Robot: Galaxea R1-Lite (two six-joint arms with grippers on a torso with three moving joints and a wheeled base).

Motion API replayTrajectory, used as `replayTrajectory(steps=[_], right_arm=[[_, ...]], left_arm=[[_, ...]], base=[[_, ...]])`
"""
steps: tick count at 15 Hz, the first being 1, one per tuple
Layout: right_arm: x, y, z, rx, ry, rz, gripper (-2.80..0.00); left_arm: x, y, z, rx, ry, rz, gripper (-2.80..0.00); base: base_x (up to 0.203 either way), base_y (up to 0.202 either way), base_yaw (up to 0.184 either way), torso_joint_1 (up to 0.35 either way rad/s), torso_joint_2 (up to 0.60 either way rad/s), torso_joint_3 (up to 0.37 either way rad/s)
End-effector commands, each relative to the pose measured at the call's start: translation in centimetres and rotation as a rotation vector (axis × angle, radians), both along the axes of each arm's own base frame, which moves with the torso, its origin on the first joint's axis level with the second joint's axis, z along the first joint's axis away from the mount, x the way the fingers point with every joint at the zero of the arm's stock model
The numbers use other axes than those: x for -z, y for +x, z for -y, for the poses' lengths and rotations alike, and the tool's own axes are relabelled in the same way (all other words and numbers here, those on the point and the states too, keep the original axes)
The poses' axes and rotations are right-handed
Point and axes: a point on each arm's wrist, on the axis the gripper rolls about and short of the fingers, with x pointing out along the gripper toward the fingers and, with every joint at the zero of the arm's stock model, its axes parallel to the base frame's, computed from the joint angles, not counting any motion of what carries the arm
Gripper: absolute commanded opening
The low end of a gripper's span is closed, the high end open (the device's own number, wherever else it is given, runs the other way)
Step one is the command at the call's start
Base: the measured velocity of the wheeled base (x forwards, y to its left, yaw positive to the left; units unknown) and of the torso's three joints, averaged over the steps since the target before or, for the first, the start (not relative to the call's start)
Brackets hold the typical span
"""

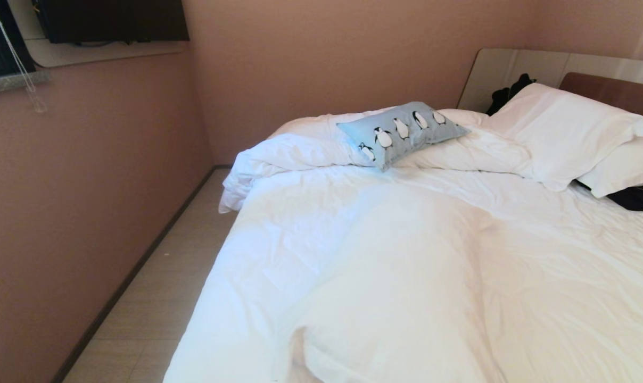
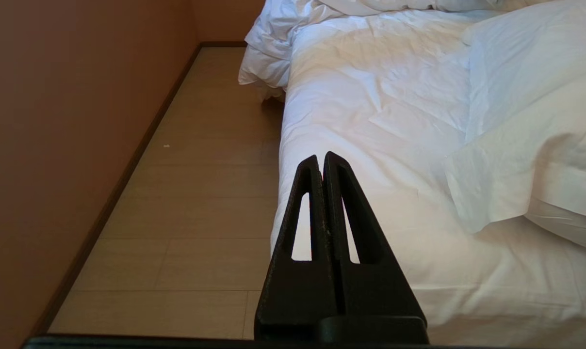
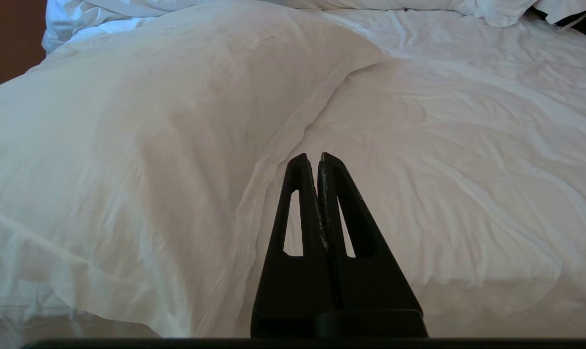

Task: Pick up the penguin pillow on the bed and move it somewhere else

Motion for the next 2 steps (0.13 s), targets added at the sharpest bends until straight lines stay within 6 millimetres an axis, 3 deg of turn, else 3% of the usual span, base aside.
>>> replayTrajectory(steps=[1, 2], right_arm=[[0.00, 0.00, 0.00, 0.000, -0.001, 0.001, -2.80], [0.00, -0.01, 0.00, 0.000, -0.001, 0.002, -2.80]], left_arm=[[0.04, 0.00, 0.00, -0.001, -0.001, -0.001, -2.80], [-0.01, 0.00, 0.00, -0.001, -0.001, 0.001, -2.80]], base=[[0.000, 0.000, 0.000, 0.000, 0.00, 0.000], [0.000, 0.000, 0.000, 0.000, 0.00, 0.000]])
